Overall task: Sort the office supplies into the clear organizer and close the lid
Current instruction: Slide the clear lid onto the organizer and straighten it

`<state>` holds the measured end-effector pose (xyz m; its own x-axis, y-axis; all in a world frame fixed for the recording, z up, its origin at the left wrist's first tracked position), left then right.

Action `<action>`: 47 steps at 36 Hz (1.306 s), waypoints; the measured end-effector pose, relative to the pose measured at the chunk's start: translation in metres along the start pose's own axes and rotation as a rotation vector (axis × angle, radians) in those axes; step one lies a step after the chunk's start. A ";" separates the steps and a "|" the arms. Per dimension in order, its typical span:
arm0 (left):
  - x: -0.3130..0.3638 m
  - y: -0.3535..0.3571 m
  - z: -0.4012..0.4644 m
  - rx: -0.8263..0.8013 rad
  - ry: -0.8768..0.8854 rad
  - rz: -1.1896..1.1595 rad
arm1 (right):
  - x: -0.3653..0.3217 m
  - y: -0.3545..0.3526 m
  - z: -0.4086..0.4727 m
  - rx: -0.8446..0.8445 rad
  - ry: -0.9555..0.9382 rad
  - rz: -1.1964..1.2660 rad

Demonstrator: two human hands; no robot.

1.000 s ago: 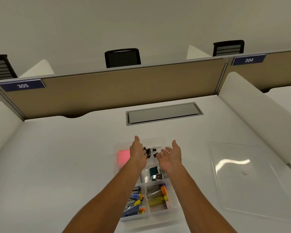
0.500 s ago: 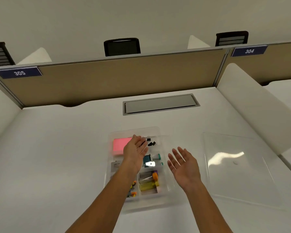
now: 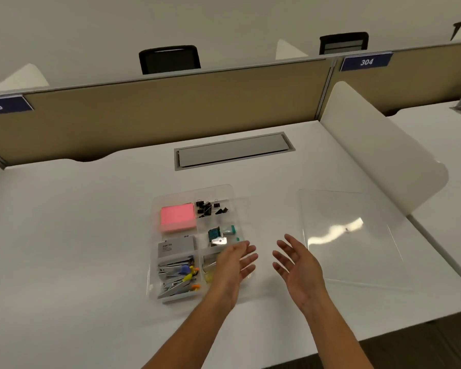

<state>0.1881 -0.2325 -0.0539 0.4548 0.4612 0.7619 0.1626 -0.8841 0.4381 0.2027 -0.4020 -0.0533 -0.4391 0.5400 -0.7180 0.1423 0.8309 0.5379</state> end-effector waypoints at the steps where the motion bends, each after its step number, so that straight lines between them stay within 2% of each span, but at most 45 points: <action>1: -0.003 0.003 -0.003 -0.017 -0.011 0.021 | 0.002 -0.001 -0.004 0.007 -0.003 -0.004; 16: -0.022 0.006 -0.034 -0.193 -0.077 0.141 | 0.030 -0.004 -0.055 0.122 -0.059 -0.067; 29: -0.029 0.007 -0.056 -0.226 -0.084 0.136 | 0.024 -0.018 -0.098 0.237 -0.143 -0.036; 36: -0.024 0.026 -0.049 -0.241 -0.060 0.151 | 0.007 -0.037 -0.097 0.244 -0.154 -0.054; 47: -0.022 0.086 -0.003 -0.191 -0.035 0.176 | -0.054 -0.081 -0.076 0.179 -0.137 -0.265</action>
<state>0.1898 -0.3189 -0.0316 0.4919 0.2957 0.8189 -0.0885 -0.9187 0.3849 0.1475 -0.5084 -0.0247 -0.3602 0.3055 -0.8814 0.1980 0.9484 0.2477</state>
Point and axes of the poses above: each hand's wrist, its own z-axis towards the middle knuckle, its own y-axis out of the palm, x = y × z, the point moved 8 cm from there along z, towards the middle knuckle, and after that the axes turned 13 degrees about -x, right-handed, at the moved point
